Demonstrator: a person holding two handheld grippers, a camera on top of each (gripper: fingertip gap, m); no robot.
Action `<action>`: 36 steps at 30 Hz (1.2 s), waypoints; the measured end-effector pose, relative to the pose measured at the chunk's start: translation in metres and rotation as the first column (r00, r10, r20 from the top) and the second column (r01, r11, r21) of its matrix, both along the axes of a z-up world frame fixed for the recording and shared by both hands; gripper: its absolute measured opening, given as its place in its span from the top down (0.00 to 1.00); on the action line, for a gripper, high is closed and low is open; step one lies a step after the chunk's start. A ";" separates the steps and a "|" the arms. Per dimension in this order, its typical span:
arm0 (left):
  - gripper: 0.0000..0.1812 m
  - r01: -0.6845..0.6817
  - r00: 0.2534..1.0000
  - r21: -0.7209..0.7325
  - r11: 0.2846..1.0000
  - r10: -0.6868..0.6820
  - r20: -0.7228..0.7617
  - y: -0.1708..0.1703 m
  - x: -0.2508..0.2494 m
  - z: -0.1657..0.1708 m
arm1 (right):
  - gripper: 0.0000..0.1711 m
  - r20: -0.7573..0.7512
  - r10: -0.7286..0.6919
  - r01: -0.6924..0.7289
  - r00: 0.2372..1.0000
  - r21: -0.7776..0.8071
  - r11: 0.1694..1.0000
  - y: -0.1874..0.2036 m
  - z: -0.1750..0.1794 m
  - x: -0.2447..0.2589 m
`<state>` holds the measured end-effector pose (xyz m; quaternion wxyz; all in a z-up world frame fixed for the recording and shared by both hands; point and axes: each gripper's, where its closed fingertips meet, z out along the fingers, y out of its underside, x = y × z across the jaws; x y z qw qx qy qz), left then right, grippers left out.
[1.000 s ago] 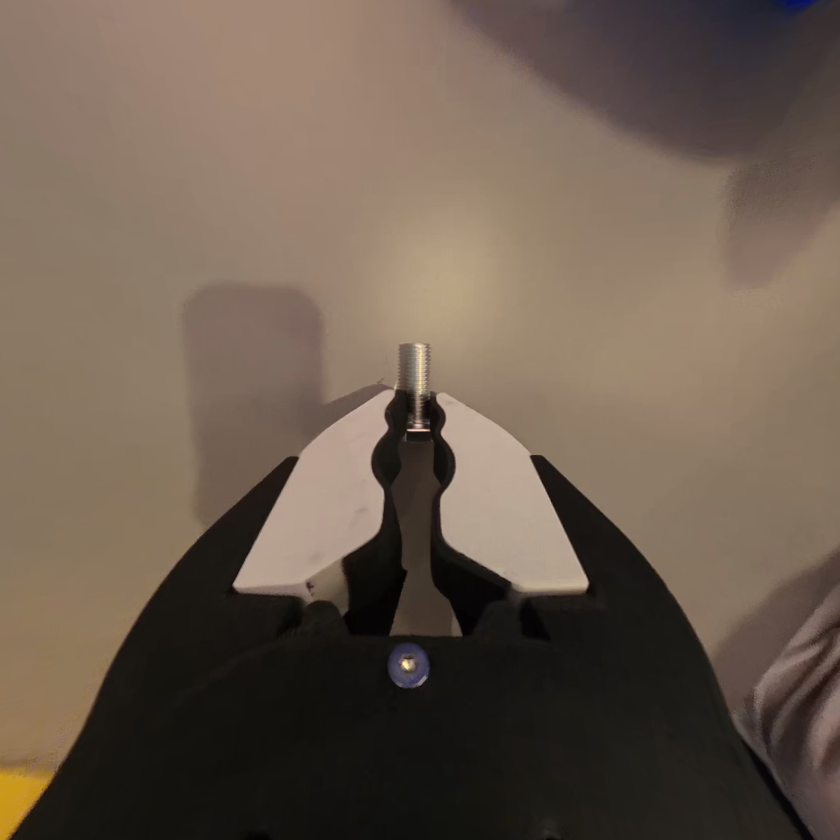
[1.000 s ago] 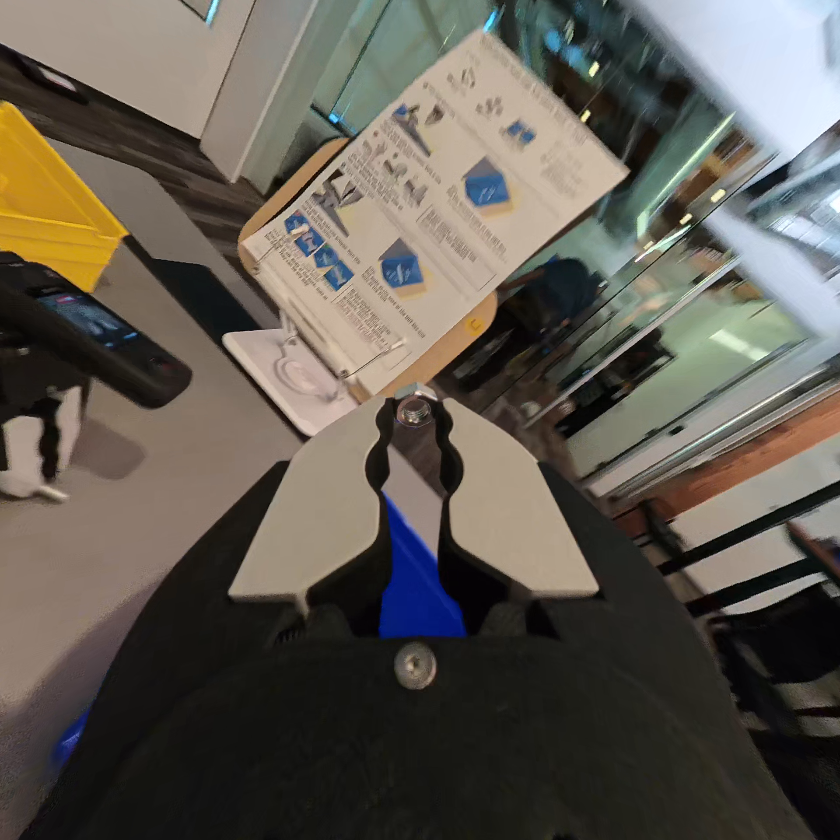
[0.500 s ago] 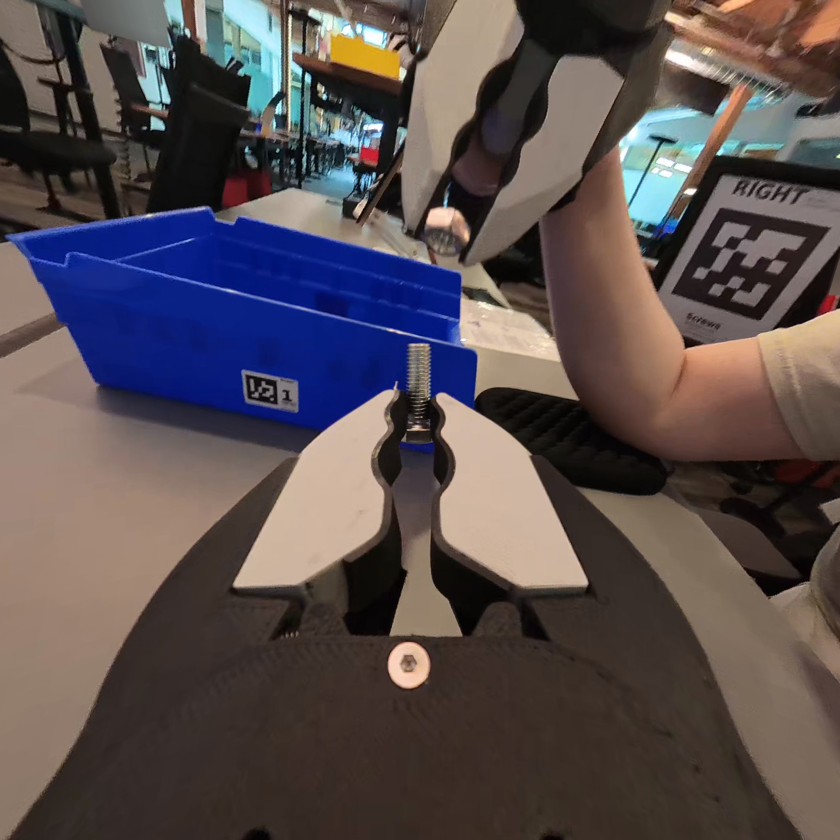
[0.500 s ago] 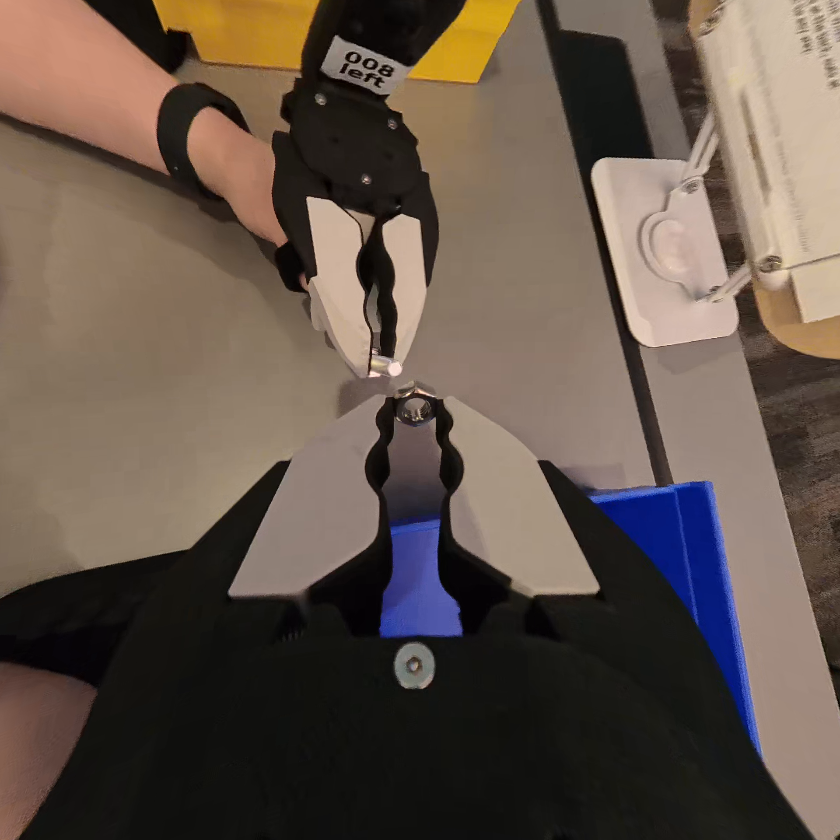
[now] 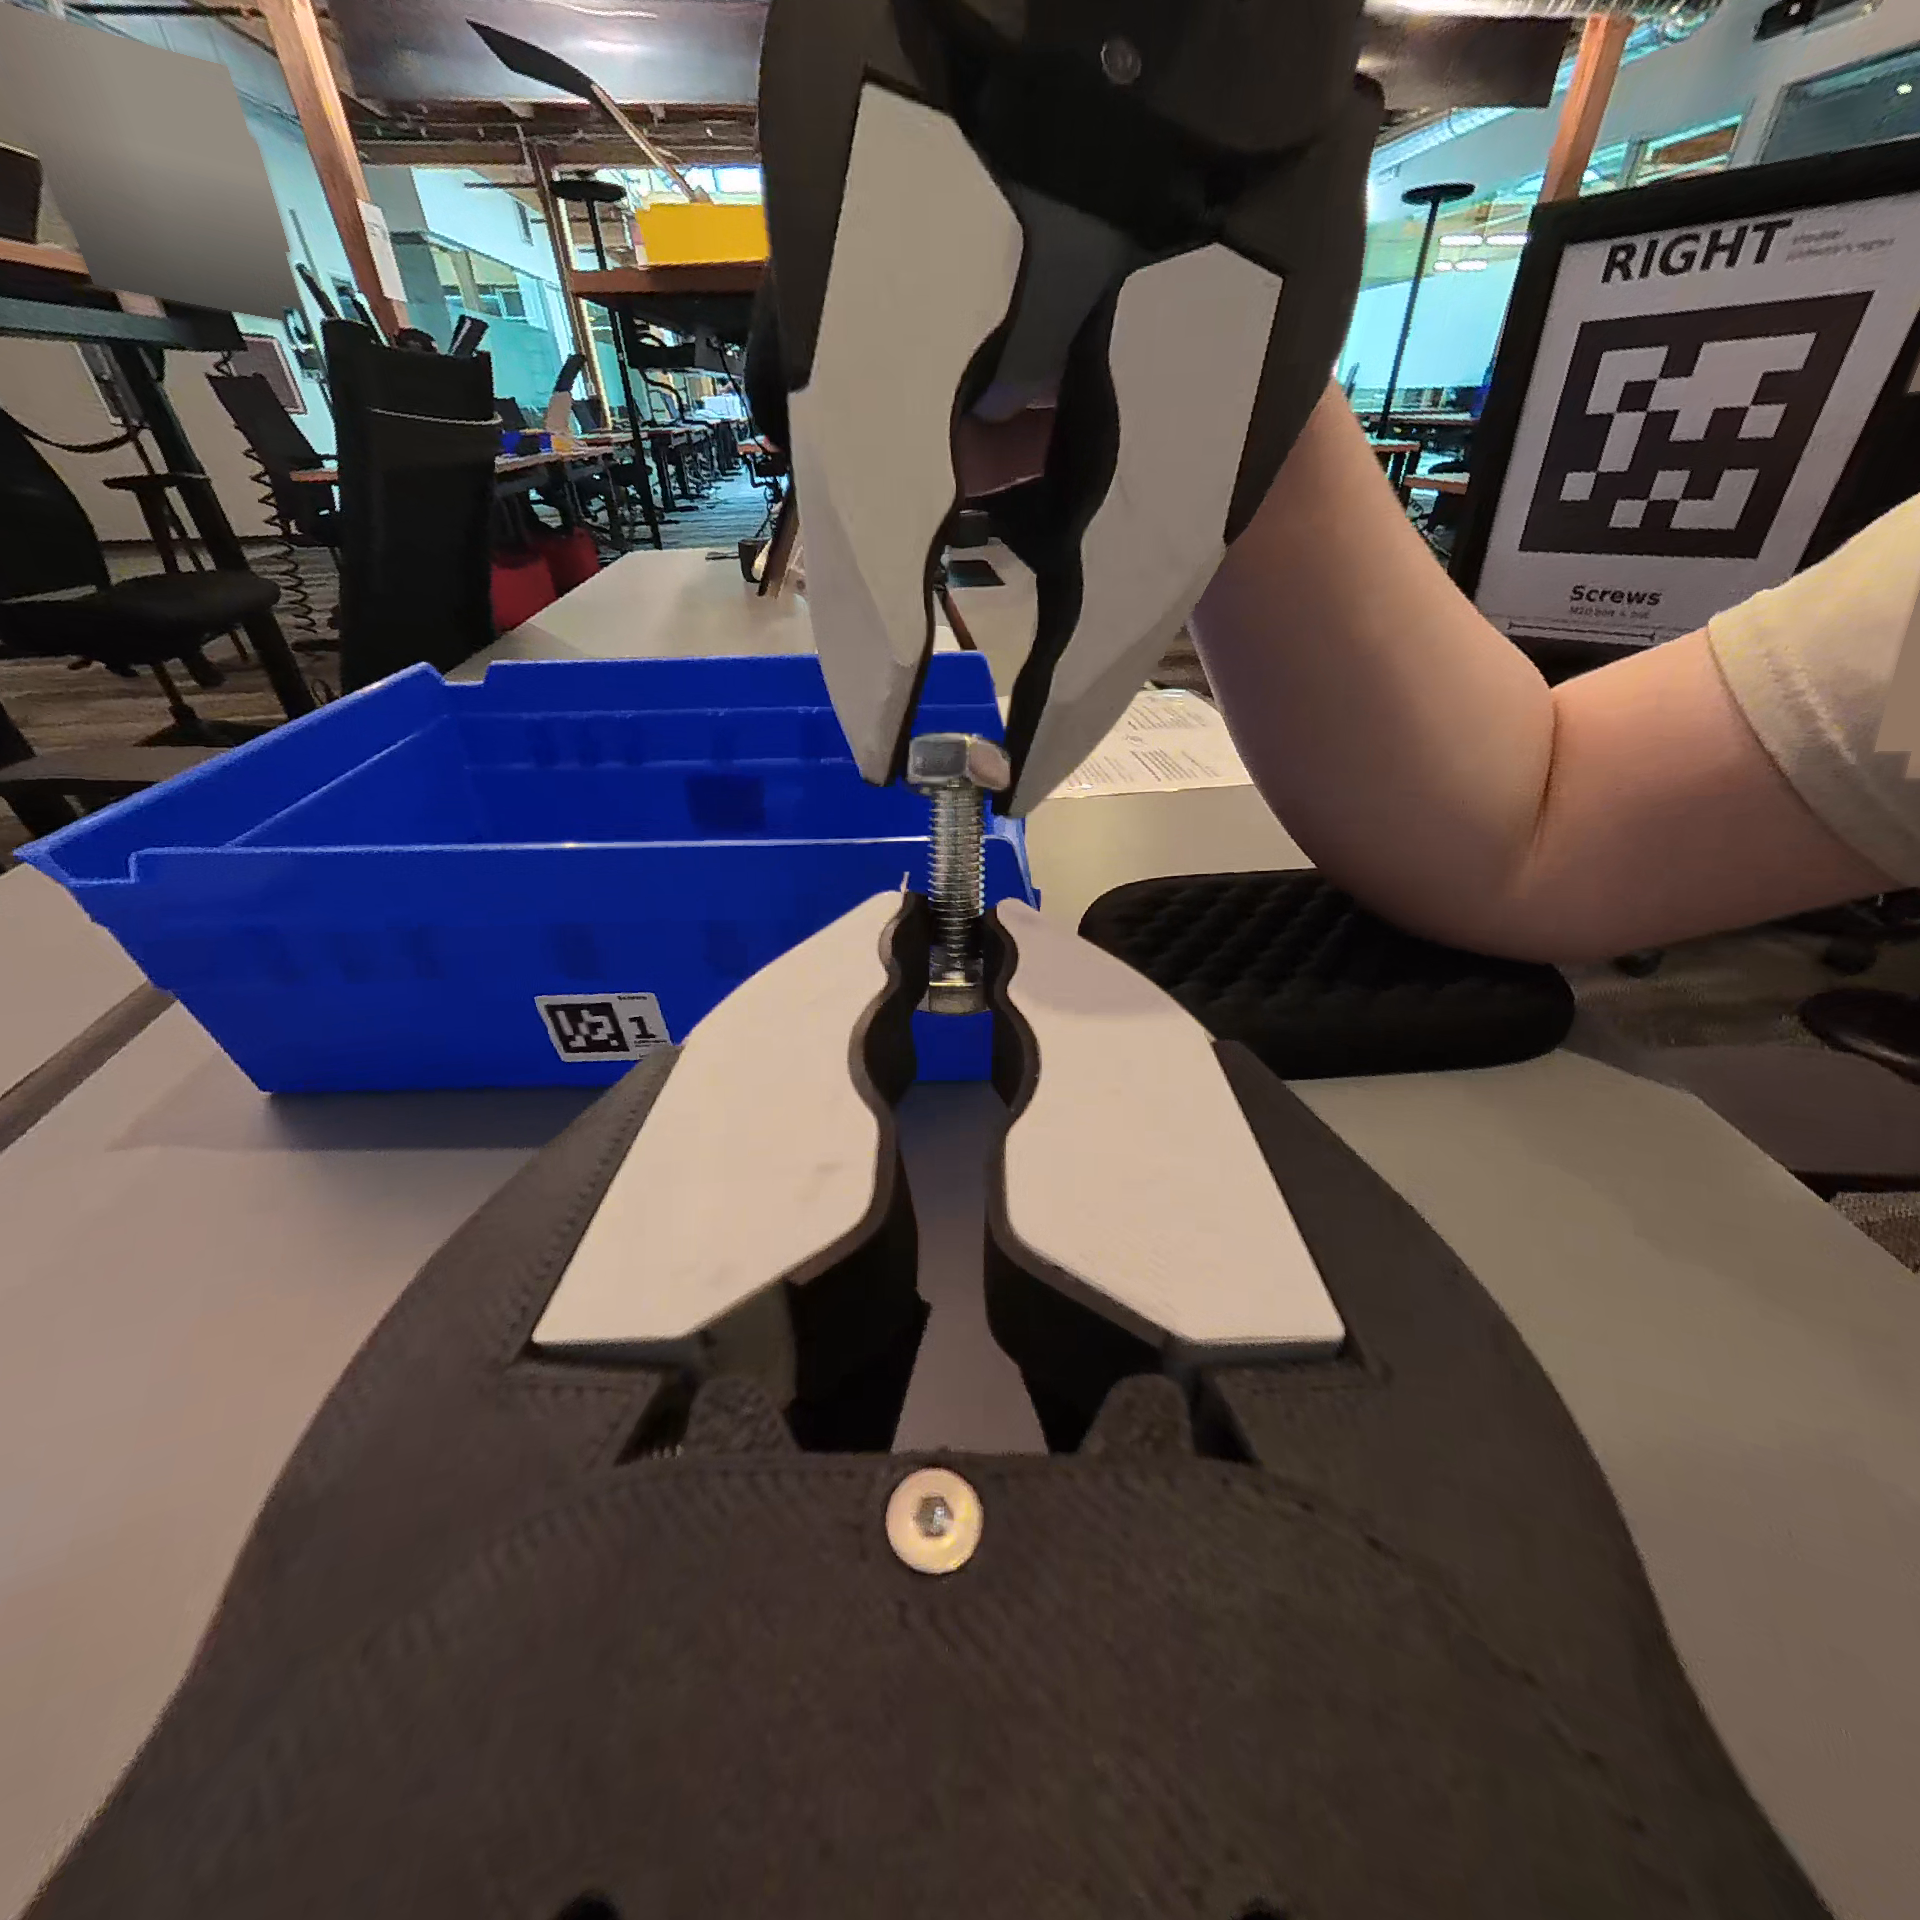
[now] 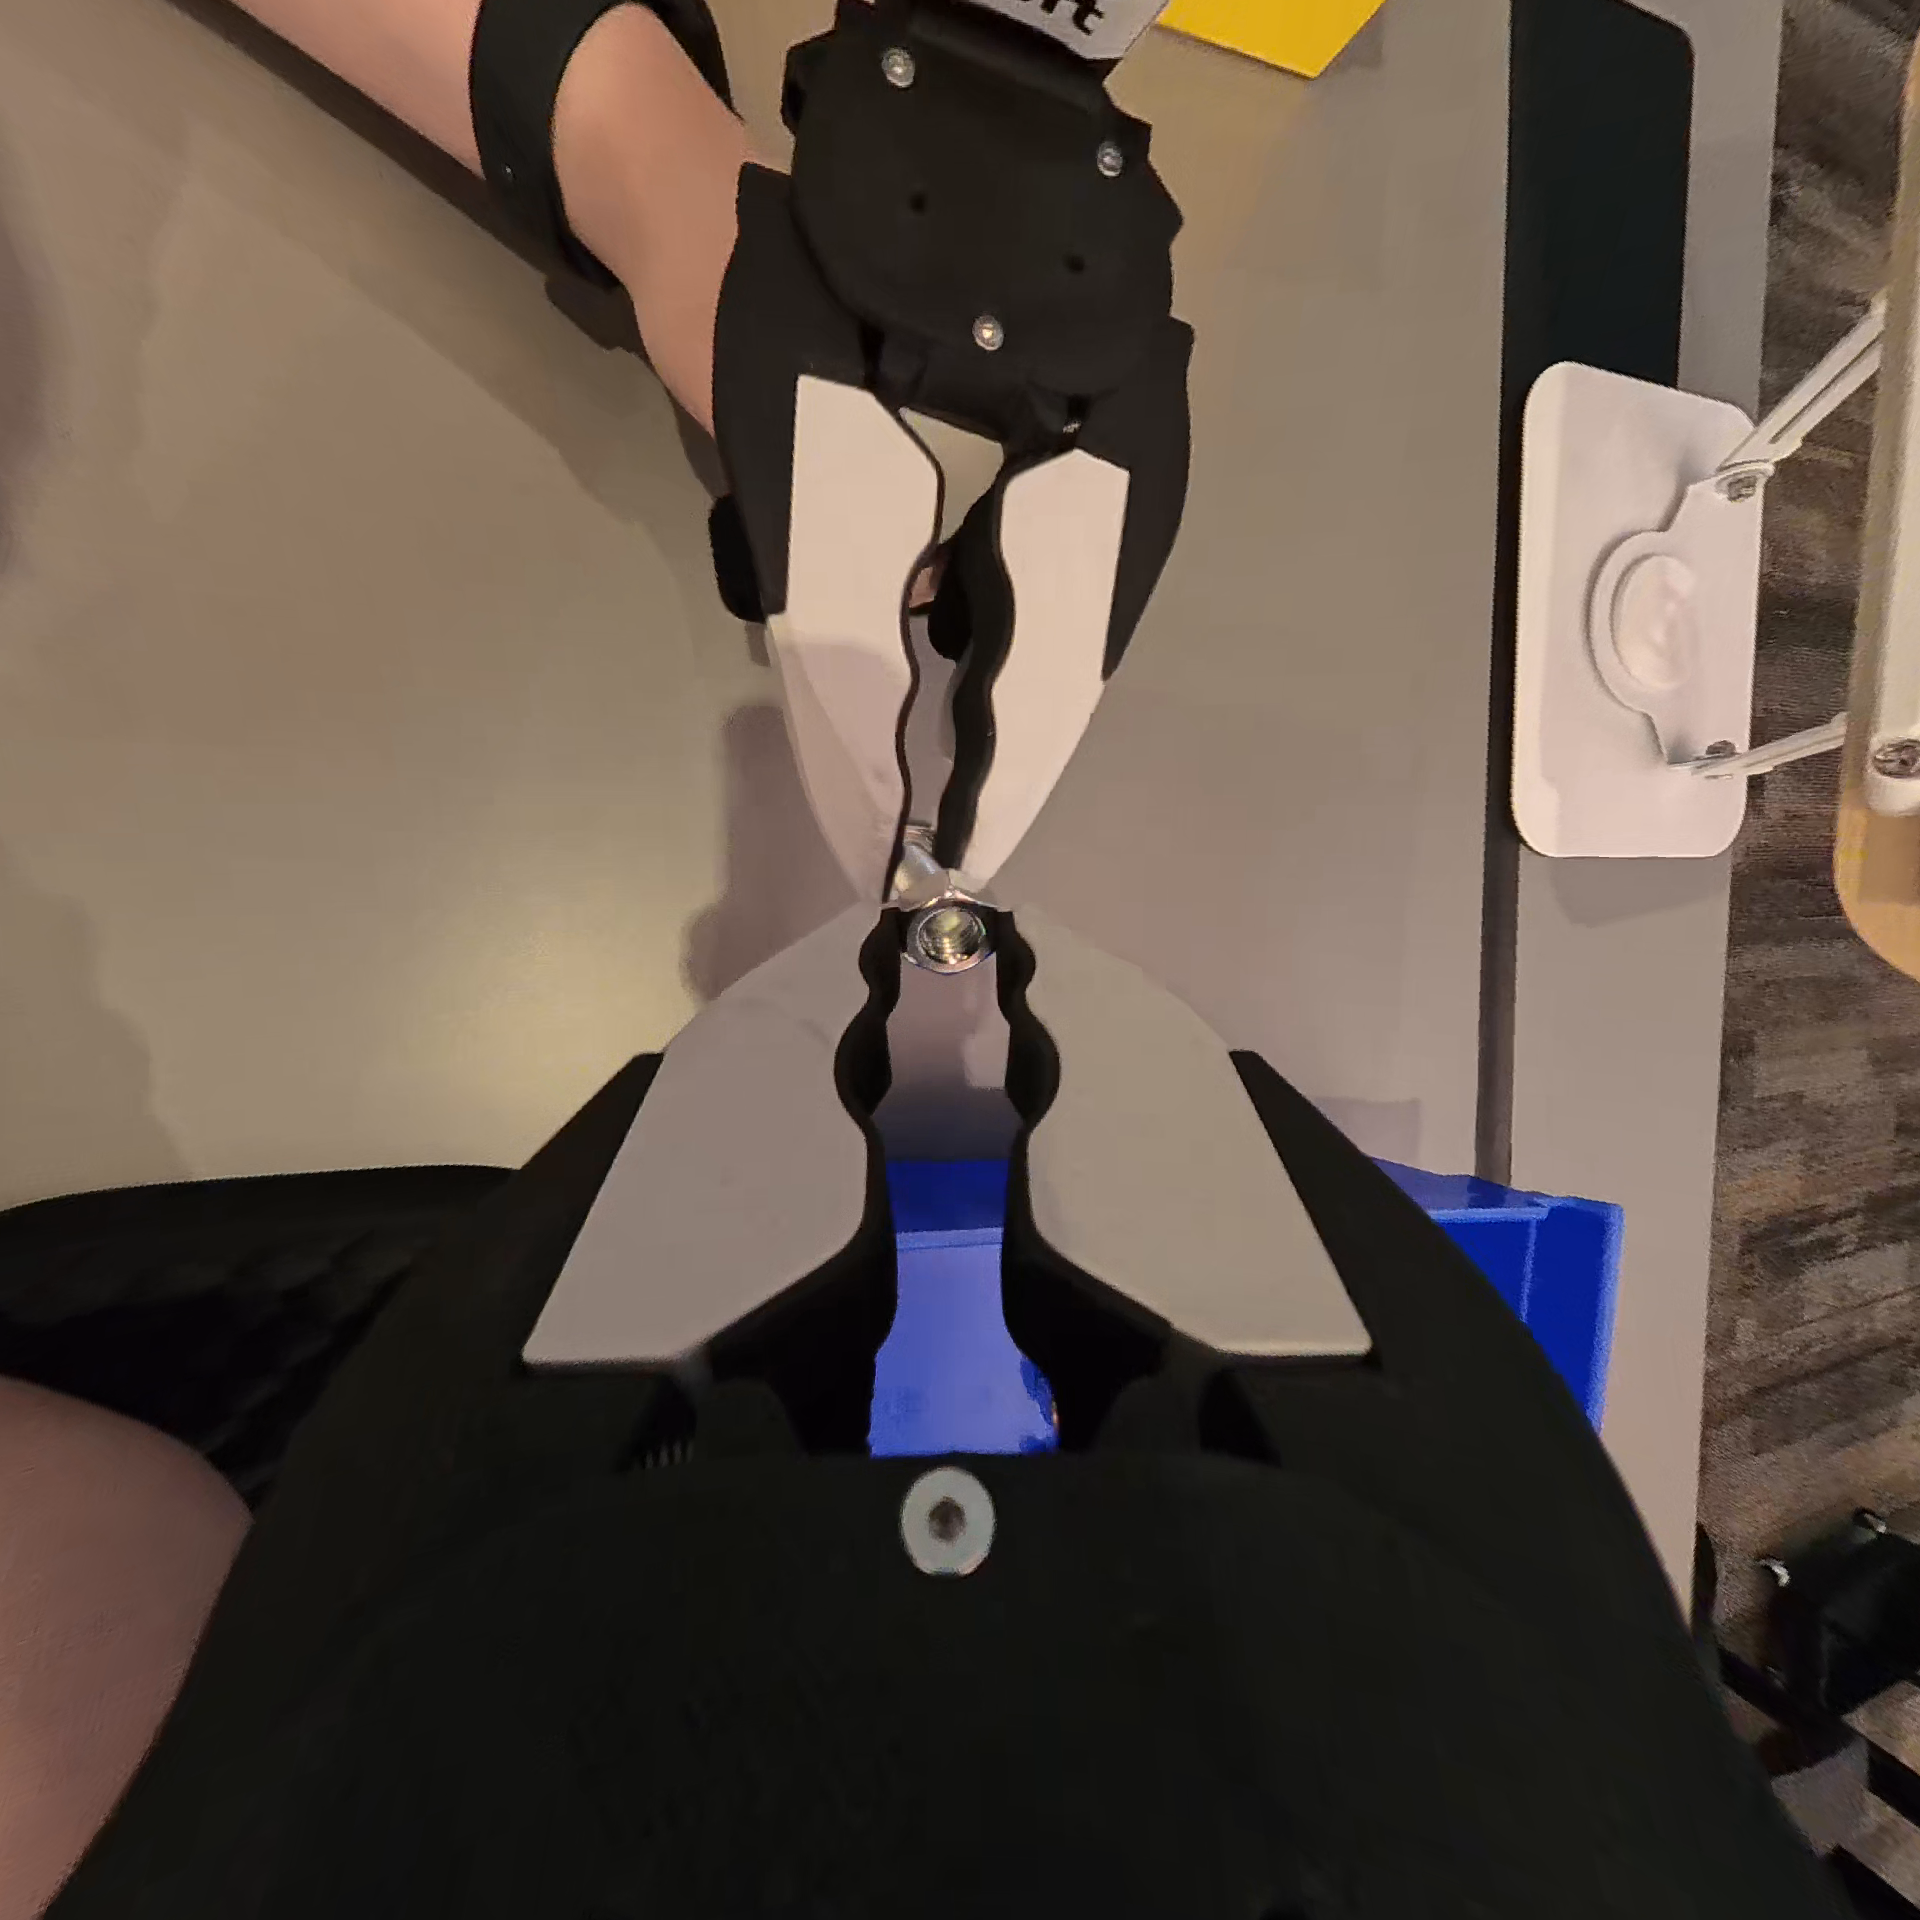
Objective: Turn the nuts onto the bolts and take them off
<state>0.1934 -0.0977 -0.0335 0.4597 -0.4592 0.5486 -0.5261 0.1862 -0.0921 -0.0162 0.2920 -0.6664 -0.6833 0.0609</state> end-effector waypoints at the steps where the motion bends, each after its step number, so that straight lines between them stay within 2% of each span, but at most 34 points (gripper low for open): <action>1: 0.95 0.003 1.000 0.012 1.000 -0.004 0.003 -0.001 0.000 0.000 | 0.89 0.014 0.003 -0.003 1.000 -0.001 1.000 -0.002 -0.001 0.000; 9: 0.95 0.026 0.998 0.092 0.995 -0.020 -0.056 -0.012 0.004 -0.010 | 0.89 0.157 0.018 -0.024 0.987 0.038 0.999 -0.012 -0.010 0.005; 12: 0.95 0.005 0.997 0.129 0.992 0.004 -0.074 -0.012 0.005 -0.011 | 0.89 0.172 -0.024 0.020 0.985 0.028 0.999 -0.012 -0.011 0.005; 15: 0.95 -0.053 0.995 0.162 0.985 0.065 -0.071 -0.005 0.004 -0.008 | 0.89 0.111 -0.146 0.153 0.983 -0.057 0.987 -0.006 -0.009 0.004; 20: 0.95 -0.185 0.969 0.253 0.950 0.218 -0.112 0.015 -0.004 -0.003 | 0.89 0.016 -0.355 0.350 0.935 -0.227 0.909 0.012 -0.005 0.000; 28: 0.95 -0.294 0.909 0.458 0.839 0.394 -0.138 0.035 -0.015 0.001 | 0.89 -0.092 -0.546 0.442 0.833 -0.482 0.756 0.025 -0.002 -0.010; 32: 0.95 -0.324 0.866 0.571 0.754 0.480 -0.143 0.042 -0.019 0.001 | 0.89 -0.106 -0.601 0.460 0.792 -0.544 0.702 0.030 -0.003 -0.012; 34: 0.95 -0.332 0.857 0.580 0.744 0.495 -0.145 0.044 -0.019 0.001 | 0.89 -0.104 -0.609 0.467 0.786 -0.545 0.696 0.032 -0.004 -0.012; 36: 0.95 -0.322 0.862 0.555 0.767 0.480 -0.164 0.042 -0.018 -0.001 | 0.89 -0.091 -0.599 0.472 0.796 -0.526 0.707 0.031 -0.005 -0.011</action>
